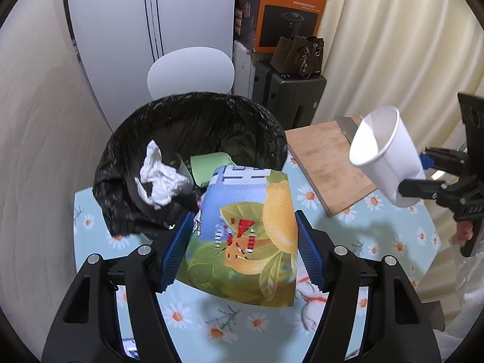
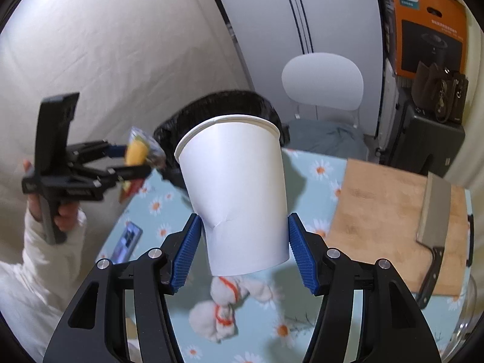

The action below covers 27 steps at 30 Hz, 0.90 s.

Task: Collect trash
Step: 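Carry the paper cup and tissue pack up over the black bin, then lower both tools toward the two white knit gloves on the table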

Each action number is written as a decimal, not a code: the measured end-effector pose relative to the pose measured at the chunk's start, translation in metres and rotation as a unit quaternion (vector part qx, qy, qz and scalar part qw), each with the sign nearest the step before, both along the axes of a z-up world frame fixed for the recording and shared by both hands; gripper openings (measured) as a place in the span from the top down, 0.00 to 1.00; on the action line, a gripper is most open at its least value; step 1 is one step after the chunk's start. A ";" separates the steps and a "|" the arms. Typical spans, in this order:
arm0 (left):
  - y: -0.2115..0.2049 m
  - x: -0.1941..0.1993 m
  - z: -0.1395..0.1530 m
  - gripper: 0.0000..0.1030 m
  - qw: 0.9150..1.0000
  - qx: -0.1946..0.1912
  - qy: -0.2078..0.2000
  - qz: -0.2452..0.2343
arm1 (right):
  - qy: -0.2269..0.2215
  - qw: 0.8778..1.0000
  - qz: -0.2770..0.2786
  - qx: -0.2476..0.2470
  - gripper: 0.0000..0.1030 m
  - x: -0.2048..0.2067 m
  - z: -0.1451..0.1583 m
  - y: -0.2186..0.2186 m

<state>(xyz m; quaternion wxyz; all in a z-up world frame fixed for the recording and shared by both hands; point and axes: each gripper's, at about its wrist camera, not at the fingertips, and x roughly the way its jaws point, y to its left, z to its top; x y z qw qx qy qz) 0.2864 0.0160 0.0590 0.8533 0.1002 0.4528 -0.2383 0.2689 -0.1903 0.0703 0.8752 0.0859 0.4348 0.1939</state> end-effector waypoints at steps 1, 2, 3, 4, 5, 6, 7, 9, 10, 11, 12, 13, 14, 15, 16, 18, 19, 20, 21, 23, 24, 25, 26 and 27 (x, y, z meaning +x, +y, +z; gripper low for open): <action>0.000 0.003 0.000 0.35 1.000 0.000 0.000 0.000 | 0.000 1.000 -0.003 0.002 0.47 0.006 0.003 0.002; 0.000 0.007 0.001 0.35 1.000 -0.004 0.001 -0.003 | 0.001 1.000 -0.006 0.002 0.47 0.013 0.005 0.004; 0.000 0.011 0.002 0.35 1.000 -0.008 0.000 -0.006 | 0.000 1.000 -0.006 0.002 0.47 0.017 0.007 0.006; 0.000 0.014 0.002 0.35 1.000 -0.008 -0.002 -0.008 | -0.002 1.000 -0.006 0.004 0.47 0.024 0.010 0.008; -0.001 0.018 0.002 0.35 1.000 -0.007 -0.005 -0.010 | -0.003 1.000 -0.006 0.005 0.47 0.028 0.011 0.010; 0.000 0.023 0.002 0.35 1.000 -0.007 -0.009 -0.011 | -0.005 1.000 -0.006 0.005 0.47 0.035 0.013 0.013; 0.000 0.026 0.001 0.35 1.000 -0.008 -0.010 -0.010 | -0.005 1.000 -0.005 0.004 0.47 0.042 0.013 0.016; 0.002 0.035 -0.001 0.35 1.000 -0.010 -0.009 -0.004 | -0.005 1.000 -0.002 0.000 0.47 0.053 0.014 0.023; 0.004 0.040 -0.003 0.35 1.000 -0.011 -0.008 -0.003 | -0.005 1.000 0.002 -0.002 0.47 0.059 0.015 0.027; 0.005 0.043 -0.004 0.35 1.000 -0.011 -0.007 -0.002 | -0.006 1.000 0.004 -0.004 0.47 0.062 0.016 0.031; 0.005 0.046 -0.005 0.35 1.000 -0.009 -0.008 -0.002 | -0.008 1.000 0.007 -0.007 0.47 0.068 0.016 0.035; 0.006 0.050 -0.008 0.35 1.000 -0.004 -0.011 0.000 | -0.010 1.000 0.009 -0.008 0.47 0.073 0.016 0.037; 0.007 0.051 -0.009 0.34 1.000 -0.003 -0.012 0.002 | -0.012 1.000 0.012 -0.011 0.47 0.080 0.016 0.042; 0.007 0.054 -0.010 0.32 1.000 -0.002 -0.014 0.005 | -0.013 1.000 0.013 -0.013 0.47 0.084 0.016 0.045; 0.008 0.055 -0.012 0.29 1.000 0.004 -0.024 0.010 | -0.015 1.000 0.015 -0.016 0.47 0.092 0.016 0.050; 0.011 0.054 -0.013 0.15 0.999 0.016 -0.046 0.021 | -0.021 0.999 0.020 -0.019 0.46 0.108 0.016 0.060; 0.013 0.053 -0.013 0.11 0.998 0.014 -0.051 0.029 | -0.024 0.999 0.021 -0.018 0.43 0.115 0.017 0.065; 0.016 0.052 -0.012 0.08 0.998 0.007 -0.053 0.035 | -0.031 0.999 0.022 -0.021 0.29 0.123 0.018 0.071; 0.019 0.051 -0.010 0.08 0.998 -0.002 -0.050 0.040 | -0.043 0.998 0.023 -0.030 0.16 0.124 0.020 0.075; 0.023 0.048 -0.008 0.06 0.998 -0.010 -0.046 0.044 | -0.068 0.996 0.023 -0.055 0.16 0.123 0.027 0.085; 0.024 0.046 -0.007 0.06 0.998 -0.011 -0.046 0.047 | -0.072 0.996 0.028 -0.054 0.15 0.121 0.029 0.087; 0.025 0.044 -0.006 0.06 0.998 -0.009 -0.048 0.051 | -0.074 0.996 0.031 -0.048 0.15 0.119 0.030 0.087; 0.024 0.043 -0.006 0.06 0.997 -0.005 -0.050 0.055 | -0.073 0.996 0.031 -0.044 0.15 0.116 0.031 0.086; 0.025 0.041 -0.005 0.06 0.997 0.000 -0.053 0.063 | -0.072 0.996 0.028 -0.044 0.15 0.115 0.030 0.085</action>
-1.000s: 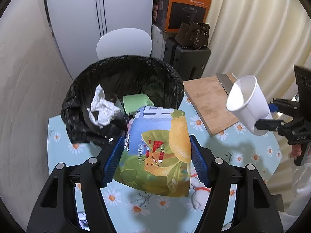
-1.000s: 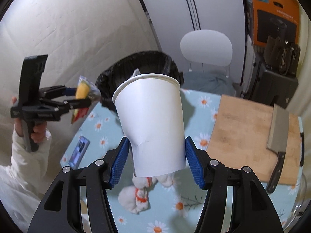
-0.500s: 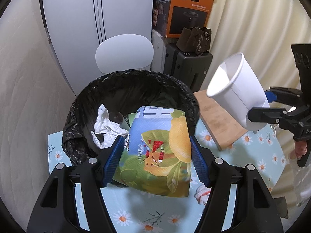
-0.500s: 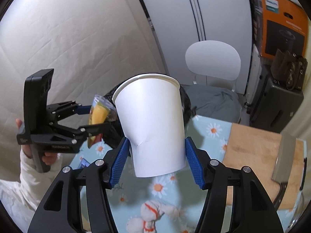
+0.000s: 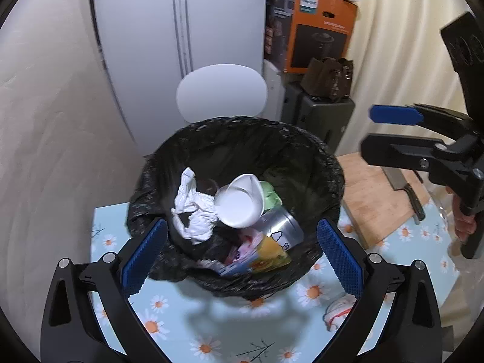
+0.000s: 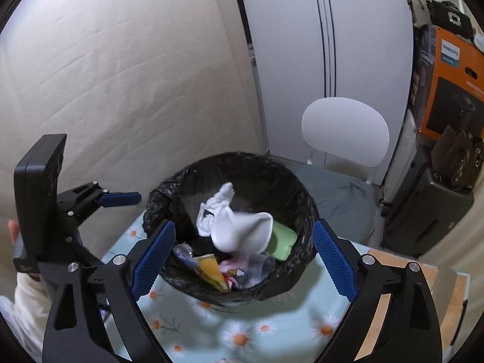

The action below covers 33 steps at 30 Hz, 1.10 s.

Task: Collect trash
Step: 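Lower both tools toward the two white knit gloves on the table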

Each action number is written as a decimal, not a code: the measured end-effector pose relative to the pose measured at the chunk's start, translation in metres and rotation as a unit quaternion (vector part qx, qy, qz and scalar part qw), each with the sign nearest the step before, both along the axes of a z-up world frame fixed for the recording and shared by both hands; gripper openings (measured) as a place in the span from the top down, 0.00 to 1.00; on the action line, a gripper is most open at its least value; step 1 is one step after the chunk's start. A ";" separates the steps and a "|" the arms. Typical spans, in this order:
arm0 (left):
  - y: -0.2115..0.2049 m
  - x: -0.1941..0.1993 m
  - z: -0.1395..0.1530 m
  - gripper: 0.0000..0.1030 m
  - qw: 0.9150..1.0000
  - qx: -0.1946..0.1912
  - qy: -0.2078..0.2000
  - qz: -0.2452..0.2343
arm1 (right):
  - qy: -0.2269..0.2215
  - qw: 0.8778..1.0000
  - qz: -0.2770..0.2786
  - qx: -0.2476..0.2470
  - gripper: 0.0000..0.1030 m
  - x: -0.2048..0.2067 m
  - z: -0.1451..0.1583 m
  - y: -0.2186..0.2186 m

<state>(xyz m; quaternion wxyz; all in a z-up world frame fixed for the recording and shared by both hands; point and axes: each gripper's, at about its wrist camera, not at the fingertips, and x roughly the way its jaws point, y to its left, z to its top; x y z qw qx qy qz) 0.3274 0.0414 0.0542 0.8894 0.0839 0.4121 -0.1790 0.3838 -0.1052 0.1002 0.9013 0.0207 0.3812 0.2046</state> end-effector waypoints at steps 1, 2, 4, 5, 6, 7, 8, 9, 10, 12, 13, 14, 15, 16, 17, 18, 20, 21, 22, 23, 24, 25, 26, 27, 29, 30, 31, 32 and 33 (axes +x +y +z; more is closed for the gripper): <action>0.000 -0.002 0.000 0.06 1.000 0.001 0.000 0.005 | 0.003 1.000 -0.003 0.000 0.15 -0.003 -0.001 -0.002; 0.000 -0.005 0.001 0.06 1.000 -0.002 0.002 0.011 | 0.008 1.000 -0.006 0.003 0.15 -0.006 -0.003 -0.005; 0.001 -0.008 0.000 0.06 1.000 -0.008 0.010 0.015 | 0.012 1.000 -0.009 0.003 0.15 -0.012 -0.005 -0.009; 0.001 -0.010 0.000 0.06 1.000 -0.007 0.010 0.017 | 0.012 1.000 -0.010 0.000 0.15 -0.018 -0.006 -0.012; 0.000 -0.013 0.000 0.06 1.000 -0.006 0.009 0.019 | 0.012 1.000 -0.009 -0.001 0.14 -0.023 -0.006 -0.014; -0.002 -0.016 0.000 0.06 1.000 -0.001 0.008 0.023 | 0.013 1.000 -0.008 -0.001 0.14 -0.028 -0.007 -0.017; -0.002 -0.019 0.000 0.06 1.000 0.003 0.007 0.027 | 0.016 1.000 -0.007 0.000 0.14 -0.032 -0.008 -0.019; -0.003 -0.024 0.002 0.06 0.999 0.006 0.007 0.031 | 0.018 1.000 -0.006 0.000 0.14 -0.034 -0.009 -0.020; -0.003 -0.027 0.003 0.06 0.999 0.007 0.008 0.031 | 0.020 1.000 -0.005 0.001 0.14 -0.037 -0.009 -0.021; -0.003 -0.033 0.005 0.06 0.999 0.010 0.011 0.031 | 0.021 1.000 -0.005 -0.001 0.14 -0.046 -0.009 -0.024; -0.004 -0.037 0.006 0.06 0.999 0.013 0.012 0.029 | 0.021 1.000 -0.006 -0.003 0.14 -0.049 -0.009 -0.026; -0.005 -0.040 0.007 0.06 0.999 0.018 0.012 0.030 | 0.023 1.000 -0.007 -0.004 0.14 -0.053 -0.010 -0.028; -0.006 -0.043 0.007 0.06 0.999 0.025 0.011 0.032 | 0.025 1.000 -0.008 -0.002 0.14 -0.055 -0.011 -0.029; -0.006 -0.045 0.008 0.06 0.999 0.028 0.010 0.034 | 0.028 1.000 -0.008 -0.001 0.14 -0.058 -0.013 -0.031; -0.006 -0.048 0.008 0.06 0.999 0.028 0.010 0.035 | 0.031 0.999 -0.008 -0.001 0.14 -0.061 -0.015 -0.033; -0.006 -0.052 0.009 0.06 0.999 0.027 0.013 0.037 | 0.033 0.999 -0.009 -0.003 0.14 -0.064 -0.017 -0.034; -0.006 -0.057 0.008 0.06 0.999 0.028 0.015 0.041 | 0.039 0.999 -0.009 -0.006 0.14 -0.070 -0.022 -0.038; -0.007 -0.061 0.007 0.06 0.998 0.029 0.017 0.044 | 0.042 0.999 -0.009 -0.006 0.14 -0.074 -0.025 -0.041; -0.008 -0.063 0.006 0.06 0.998 0.028 0.019 0.044 | 0.046 0.999 -0.008 -0.005 0.14 -0.077 -0.028 -0.043; -0.009 -0.066 0.005 0.06 0.998 0.025 0.024 0.043 | 0.051 0.999 -0.007 -0.005 0.14 -0.080 -0.032 -0.045; -0.011 -0.068 0.003 0.06 0.998 0.025 0.025 0.044 | 0.054 0.998 -0.006 -0.007 0.14 -0.083 -0.036 -0.047; -0.012 -0.072 0.001 0.06 0.998 0.028 0.026 0.046 | 0.057 0.998 -0.006 -0.010 0.14 -0.084 -0.038 -0.049; -0.013 -0.074 -0.001 0.06 0.998 0.030 0.029 0.049 | 0.062 0.998 -0.006 -0.012 0.14 -0.087 -0.043 -0.052; -0.014 -0.076 -0.003 0.06 0.998 0.031 0.035 0.051 | 0.066 0.998 -0.005 -0.013 0.14 -0.090 -0.046 -0.053; -0.016 -0.082 -0.007 0.06 0.997 0.034 0.043 0.054 | 0.071 0.997 -0.003 -0.017 0.14 -0.095 -0.052 -0.057; -0.017 -0.085 -0.008 0.06 0.997 0.036 0.044 0.056 | 0.075 0.997 0.002 -0.021 0.14 -0.098 -0.058 -0.058; -0.018 -0.088 -0.010 0.06 0.996 0.039 0.045 0.061 | 0.079 0.997 0.007 -0.023 0.14 -0.099 -0.060 -0.059; -0.019 -0.092 -0.013 0.06 0.996 0.039 0.047 0.066 | 0.082 0.996 0.014 -0.026 0.14 -0.102 -0.066 -0.060; -0.019 -0.095 -0.016 0.06 0.996 0.037 0.050 0.069 | 0.085 0.996 0.018 -0.028 0.14 -0.103 -0.070 -0.059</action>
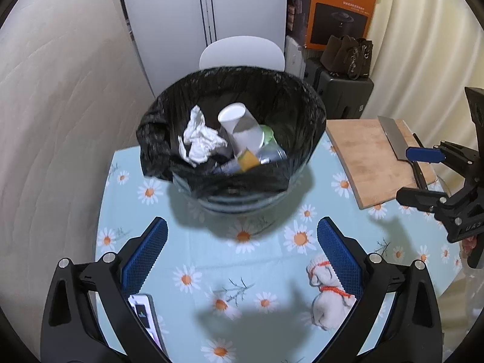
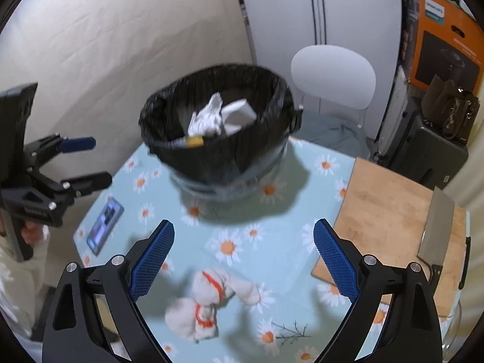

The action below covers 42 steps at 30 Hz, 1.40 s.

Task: Collect trash
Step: 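Lower both tools toward the two white knit gloves on the table, then grasp one white knit glove with the right tool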

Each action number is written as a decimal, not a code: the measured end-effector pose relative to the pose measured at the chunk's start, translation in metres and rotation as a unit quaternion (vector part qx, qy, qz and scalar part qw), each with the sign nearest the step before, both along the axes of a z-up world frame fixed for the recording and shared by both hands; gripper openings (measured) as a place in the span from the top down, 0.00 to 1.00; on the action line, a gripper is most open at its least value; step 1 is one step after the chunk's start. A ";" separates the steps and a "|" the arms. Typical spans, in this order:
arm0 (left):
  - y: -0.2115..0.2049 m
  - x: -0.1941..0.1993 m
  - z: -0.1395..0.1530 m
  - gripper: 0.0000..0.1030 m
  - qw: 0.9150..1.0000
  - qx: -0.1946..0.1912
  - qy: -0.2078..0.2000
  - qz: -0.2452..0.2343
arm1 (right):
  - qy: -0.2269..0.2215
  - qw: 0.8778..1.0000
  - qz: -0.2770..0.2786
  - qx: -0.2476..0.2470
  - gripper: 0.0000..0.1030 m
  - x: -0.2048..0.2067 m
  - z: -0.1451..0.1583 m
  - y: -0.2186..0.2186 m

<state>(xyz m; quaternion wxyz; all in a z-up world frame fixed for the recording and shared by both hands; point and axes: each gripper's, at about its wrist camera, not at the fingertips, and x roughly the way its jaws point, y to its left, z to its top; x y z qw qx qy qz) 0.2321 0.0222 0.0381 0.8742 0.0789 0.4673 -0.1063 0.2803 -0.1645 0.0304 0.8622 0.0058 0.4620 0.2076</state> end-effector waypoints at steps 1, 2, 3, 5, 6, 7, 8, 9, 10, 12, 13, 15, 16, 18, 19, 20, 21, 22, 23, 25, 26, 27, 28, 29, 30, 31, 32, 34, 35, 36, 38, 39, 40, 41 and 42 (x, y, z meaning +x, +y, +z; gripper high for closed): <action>0.000 -0.003 -0.003 0.06 1.000 -0.002 0.003 0.003 | 0.004 1.000 0.005 -0.001 0.14 -0.001 -0.005 0.000; -0.001 -0.007 -0.007 0.06 1.000 -0.003 0.008 0.008 | 0.008 1.000 0.008 -0.003 0.14 -0.002 -0.009 0.000; -0.003 -0.011 -0.011 0.06 1.000 -0.003 0.010 0.012 | 0.013 1.000 0.012 -0.006 0.14 -0.003 -0.016 -0.001; -0.005 -0.019 -0.020 0.06 1.000 0.001 0.016 0.017 | 0.021 1.000 0.019 -0.012 0.14 -0.005 -0.027 0.001; -0.007 -0.023 -0.024 0.06 1.000 0.007 0.017 0.020 | 0.026 0.999 0.024 -0.017 0.14 -0.006 -0.035 0.001; -0.008 -0.026 -0.027 0.06 1.000 0.009 0.019 0.024 | 0.028 0.999 0.027 -0.019 0.14 -0.008 -0.039 0.003; -0.009 -0.029 -0.029 0.06 0.999 0.007 0.021 0.026 | 0.033 0.999 0.033 -0.022 0.14 -0.009 -0.046 0.004; -0.010 -0.032 -0.030 0.06 0.999 0.004 0.023 0.030 | 0.037 0.998 0.036 -0.024 0.14 -0.011 -0.050 0.004; -0.010 -0.036 -0.031 0.06 0.999 -0.004 0.023 0.033 | 0.044 0.998 0.038 -0.028 0.14 -0.012 -0.056 0.005; -0.012 -0.042 -0.032 0.06 0.999 -0.009 0.023 0.034 | 0.055 0.997 0.039 -0.031 0.14 -0.014 -0.064 0.006; -0.013 -0.043 -0.032 0.06 0.999 -0.010 0.023 0.035 | 0.061 0.997 0.039 -0.033 0.14 -0.015 -0.069 0.006; -0.014 -0.045 -0.034 0.06 0.999 -0.009 0.022 0.035 | 0.075 0.996 0.039 -0.039 0.14 -0.017 -0.078 0.007; -0.015 -0.047 -0.036 0.06 0.999 -0.013 0.023 0.034 | 0.082 0.995 0.042 -0.043 0.14 -0.018 -0.084 0.009; -0.017 -0.049 -0.041 0.06 0.999 -0.016 0.025 0.032 | 0.094 0.993 0.048 -0.047 0.14 -0.019 -0.094 0.011; -0.018 -0.049 -0.044 0.06 0.999 -0.016 0.028 0.031 | 0.099 0.993 0.051 -0.049 0.14 -0.020 -0.098 0.012; -0.019 -0.050 -0.046 0.06 0.999 -0.014 0.029 0.031 | 0.105 0.992 0.055 -0.049 0.14 -0.020 -0.104 0.015; -0.020 -0.050 -0.048 0.06 0.999 -0.014 0.031 0.030 | 0.108 0.991 0.057 -0.048 0.14 -0.020 -0.107 0.017; -0.021 -0.051 -0.052 0.06 0.999 -0.013 0.037 0.029 | 0.112 0.991 0.059 -0.046 0.14 -0.020 -0.111 0.019; -0.022 -0.052 -0.055 0.06 0.999 -0.012 0.039 0.028 | 0.119 0.990 0.061 -0.040 0.14 -0.019 -0.116 0.021; -0.024 -0.054 -0.060 0.06 0.999 -0.006 0.037 0.029 | 0.126 0.990 0.061 -0.033 0.14 -0.018 -0.123 0.025; -0.025 -0.055 -0.062 0.06 0.999 -0.002 0.036 0.030 | 0.130 0.989 0.063 -0.030 0.14 -0.017 -0.127 0.028; -0.026 -0.056 -0.065 0.06 0.999 0.003 0.037 0.030 | 0.132 0.989 0.064 -0.028 0.14 -0.017 -0.130 0.030; -0.026 -0.057 -0.066 0.06 0.999 0.004 0.038 0.031 | 0.135 0.988 0.064 -0.028 0.14 -0.016 -0.133 0.032; -0.026 -0.058 -0.068 0.06 0.999 0.005 0.040 0.033 | 0.138 0.988 0.064 -0.028 0.14 -0.015 -0.135 0.033; -0.027 -0.059 -0.068 0.06 0.999 0.004 0.041 0.033 | 0.143 0.987 0.065 -0.026 0.14 -0.015 -0.139 0.035; -0.026 -0.061 -0.069 0.06 0.999 0.000 0.042 0.030 | 0.147 0.987 0.065 -0.026 0.14 -0.015 -0.142 0.037; -0.027 -0.062 -0.070 0.06 0.999 -0.002 0.044 0.026 | 0.150 0.986 0.064 -0.027 0.14 -0.015 -0.144 0.037; -0.027 -0.063 -0.073 0.06 0.999 0.000 0.044 0.020 | 0.157 0.985 0.066 -0.029 0.14 -0.016 -0.150 0.041; -0.028 -0.063 -0.075 0.06 0.999 0.002 0.046 0.018 | 0.164 0.984 0.069 -0.030 0.14 -0.015 -0.155 0.044; -0.028 -0.063 -0.078 0.06 0.999 0.004 0.048 0.017 | 0.169 0.983 0.072 -0.028 0.15 -0.015 -0.159 0.047; -0.028 -0.062 -0.084 0.06 0.998 0.004 0.053 0.019 | 0.184 0.979 0.080 -0.016 0.26 -0.014 -0.165 0.051; -0.029 -0.062 -0.087 0.06 0.998 0.002 0.058 0.018 | 0.198 0.976 0.090 -0.004 0.40 -0.014 -0.169 0.054; -0.029 -0.062 -0.089 0.06 0.998 0.002 0.061 0.018 | 0.207 0.973 0.099 0.004 0.46 -0.015 -0.171 0.057; -0.030 -0.062 -0.092 0.06 0.998 0.004 0.063 0.016 | 0.217 0.969 0.116 0.015 0.58 -0.017 -0.175 0.062; -0.032 -0.062 -0.095 0.06 0.998 0.006 0.064 0.014 | 0.220 0.967 0.129 0.018 0.65 -0.020 -0.176 0.066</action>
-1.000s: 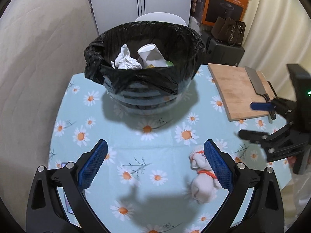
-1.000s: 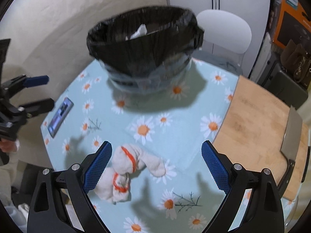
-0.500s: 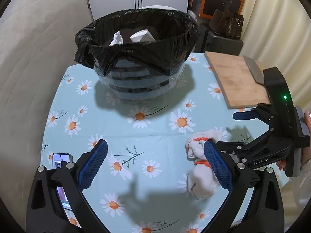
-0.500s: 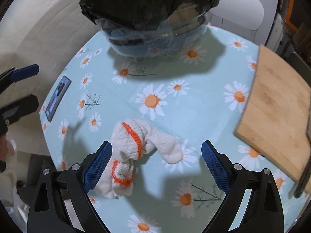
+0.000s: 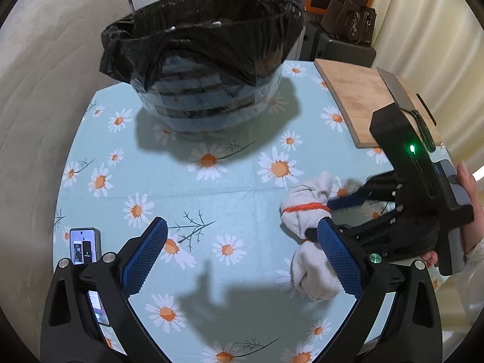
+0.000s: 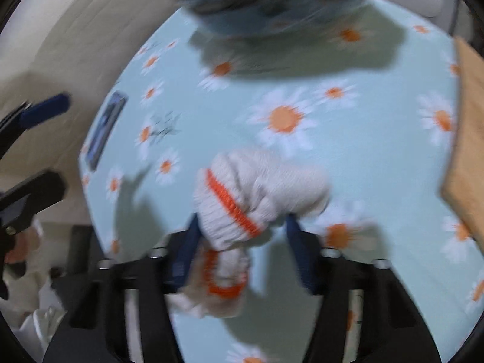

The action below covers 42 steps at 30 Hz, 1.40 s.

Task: Collect trash
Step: 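Grasp one white knit glove with the right tool, then grasp the other white glove with the left tool while the right tool regrasps its glove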

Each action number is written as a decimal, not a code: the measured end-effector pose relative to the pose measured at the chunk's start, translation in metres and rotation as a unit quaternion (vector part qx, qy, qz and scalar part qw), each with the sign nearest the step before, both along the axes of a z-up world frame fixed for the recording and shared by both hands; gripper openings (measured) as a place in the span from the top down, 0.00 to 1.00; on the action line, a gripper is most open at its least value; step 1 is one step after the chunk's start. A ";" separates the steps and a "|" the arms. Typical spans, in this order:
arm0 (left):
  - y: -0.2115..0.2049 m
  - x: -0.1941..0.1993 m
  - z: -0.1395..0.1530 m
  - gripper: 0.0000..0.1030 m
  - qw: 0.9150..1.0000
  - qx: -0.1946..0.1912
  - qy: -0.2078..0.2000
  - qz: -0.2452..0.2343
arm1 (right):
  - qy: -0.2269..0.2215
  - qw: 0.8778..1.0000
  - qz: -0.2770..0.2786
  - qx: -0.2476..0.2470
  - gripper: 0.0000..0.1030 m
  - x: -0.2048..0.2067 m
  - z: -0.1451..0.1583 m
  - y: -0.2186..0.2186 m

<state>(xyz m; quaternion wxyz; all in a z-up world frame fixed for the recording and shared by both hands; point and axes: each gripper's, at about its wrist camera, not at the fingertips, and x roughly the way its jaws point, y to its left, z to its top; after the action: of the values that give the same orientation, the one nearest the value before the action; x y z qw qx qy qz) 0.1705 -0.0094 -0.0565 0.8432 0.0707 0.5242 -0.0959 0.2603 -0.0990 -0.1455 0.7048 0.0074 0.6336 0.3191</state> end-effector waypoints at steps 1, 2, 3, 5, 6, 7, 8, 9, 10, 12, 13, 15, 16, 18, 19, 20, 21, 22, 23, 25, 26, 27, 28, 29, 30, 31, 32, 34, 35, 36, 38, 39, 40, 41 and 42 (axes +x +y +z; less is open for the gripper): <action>-0.001 0.000 -0.001 0.06 1.000 0.001 0.002 -0.001 | -0.004 1.000 0.003 0.001 0.66 -0.002 0.000 0.001; -0.002 -0.001 -0.002 0.06 1.000 0.002 0.003 -0.002 | -0.007 1.000 0.000 0.003 0.69 -0.004 0.002 0.001; -0.003 -0.002 -0.002 0.06 1.000 0.002 0.004 -0.003 | -0.008 1.000 -0.010 0.010 0.70 -0.004 0.003 -0.002; -0.004 -0.003 -0.002 0.06 1.000 -0.001 0.007 -0.006 | -0.010 0.999 -0.030 0.018 0.71 -0.003 0.008 -0.010; -0.005 -0.005 -0.003 0.06 1.000 -0.004 0.009 -0.010 | -0.010 0.999 -0.040 0.025 0.71 -0.002 0.011 -0.016; -0.006 -0.006 -0.003 0.06 1.000 -0.004 0.009 -0.013 | -0.015 0.998 -0.048 0.030 0.71 -0.001 0.016 -0.021; -0.008 -0.008 -0.004 0.06 1.000 -0.003 0.008 -0.019 | -0.021 0.998 -0.055 0.033 0.71 0.000 0.021 -0.027; -0.009 -0.009 -0.006 0.06 1.000 -0.003 0.007 -0.022 | -0.025 0.997 -0.064 0.037 0.71 0.000 0.026 -0.035; -0.010 -0.010 -0.009 0.06 1.000 -0.001 0.008 -0.023 | -0.031 0.996 -0.074 0.038 0.71 -0.001 0.030 -0.042; -0.012 -0.012 -0.014 0.06 1.000 -0.005 0.013 -0.023 | -0.037 0.995 -0.090 0.036 0.71 -0.003 0.036 -0.055; -0.014 -0.013 -0.017 0.06 1.000 -0.008 0.016 -0.026 | -0.041 0.994 -0.095 0.031 0.71 -0.003 0.039 -0.061; -0.019 -0.017 -0.024 0.06 0.999 -0.012 0.023 -0.038 | -0.045 0.993 -0.106 0.023 0.72 -0.008 0.042 -0.072; -0.021 -0.019 -0.026 0.06 0.999 -0.013 0.024 -0.044 | -0.047 0.992 -0.113 0.023 0.72 -0.012 0.044 -0.079; -0.027 -0.023 -0.032 0.06 0.998 -0.018 0.030 -0.058 | -0.049 0.991 -0.126 0.022 0.73 -0.018 0.046 -0.090; -0.031 -0.025 -0.036 0.06 0.997 -0.017 0.035 -0.065 | -0.049 0.990 -0.128 0.022 0.73 -0.021 0.046 -0.095; -0.034 -0.026 -0.039 0.06 0.997 -0.015 0.037 -0.069 | -0.050 0.990 -0.133 0.018 0.73 -0.025 0.048 -0.101; -0.037 -0.027 -0.042 0.06 0.996 -0.017 0.041 -0.076 | -0.052 0.989 -0.136 0.016 0.73 -0.028 0.049 -0.104; -0.039 -0.028 -0.046 0.06 0.995 -0.021 0.049 -0.082 | -0.053 0.989 -0.140 0.016 0.73 -0.033 0.050 -0.108; -0.041 -0.029 -0.048 0.06 0.995 -0.024 0.053 -0.087 | -0.055 0.988 -0.145 0.017 0.73 -0.038 0.052 -0.113; -0.047 -0.030 -0.055 0.06 0.992 -0.028 0.062 -0.105 | -0.058 0.986 -0.157 0.020 0.74 -0.047 0.054 -0.119; -0.050 -0.030 -0.059 0.06 0.991 -0.024 0.066 -0.110 | -0.060 0.985 -0.160 0.021 0.74 -0.053 0.056 -0.123; -0.053 -0.030 -0.064 0.06 0.991 -0.017 0.072 -0.116 | -0.061 0.985 -0.162 0.021 0.74 -0.056 0.056 -0.126; -0.055 -0.030 -0.068 0.06 0.990 -0.011 0.079 -0.120 | -0.060 0.985 -0.163 0.021 0.74 -0.060 0.057 -0.127; -0.058 -0.030 -0.073 0.06 0.989 -0.004 0.087 -0.123 | -0.060 0.984 -0.165 0.020 0.75 -0.063 0.058 -0.130; -0.060 -0.031 -0.076 0.06 0.988 -0.004 0.092 -0.124 | -0.059 0.984 -0.167 0.019 0.76 -0.065 0.058 -0.132; -0.061 -0.031 -0.080 0.06 0.987 -0.009 0.099 -0.126 | -0.058 0.984 -0.169 0.019 0.79 -0.068 0.057 -0.134; -0.063 -0.032 -0.084 0.06 0.986 -0.015 0.108 -0.128 | -0.057 0.984 -0.169 0.020 0.93 -0.070 0.057 -0.136; -0.066 -0.033 -0.091 0.06 0.985 -0.010 0.114 -0.131 | -0.055 0.983 -0.173 0.023 0.94 -0.075 0.058 -0.140; -0.067 -0.034 -0.095 0.06 0.985 -0.002 0.115 -0.131 | -0.055 0.983 -0.176 0.020 0.94 -0.076 0.057 -0.141; -0.069 -0.034 -0.097 0.06 0.984 0.006 0.118 -0.131 | -0.057 0.982 -0.180 0.006 0.93 -0.078 0.055 -0.143; -0.068 -0.034 -0.098 0.06 0.984 0.001 0.121 -0.131 | -0.060 0.982 -0.180 -0.009 0.91 -0.082 0.054 -0.145; -0.068 -0.034 -0.099 0.06 0.983 -0.004 0.126 -0.134 | -0.067 0.981 -0.182 -0.010 0.89 -0.085 0.055 -0.146; -0.069 -0.033 -0.099 0.06 0.983 -0.004 0.126 -0.135 | -0.072 0.980 -0.185 -0.015 0.85 -0.088 0.055 -0.147; -0.070 -0.032 -0.101 0.06 0.983 0.000 0.123 -0.135 | -0.074 0.980 -0.186 -0.018 0.68 -0.088 0.055 -0.148; -0.070 -0.030 -0.103 0.06 0.983 0.005 0.123 -0.135 | -0.078 0.978 -0.190 -0.023 0.50 -0.090 0.054 -0.149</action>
<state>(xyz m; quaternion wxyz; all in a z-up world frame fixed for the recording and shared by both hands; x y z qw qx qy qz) 0.1406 -0.0799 -0.1594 0.7514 0.1326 0.6100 -0.2139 0.1703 -0.2482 -0.0914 0.8000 0.0863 0.5706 0.1639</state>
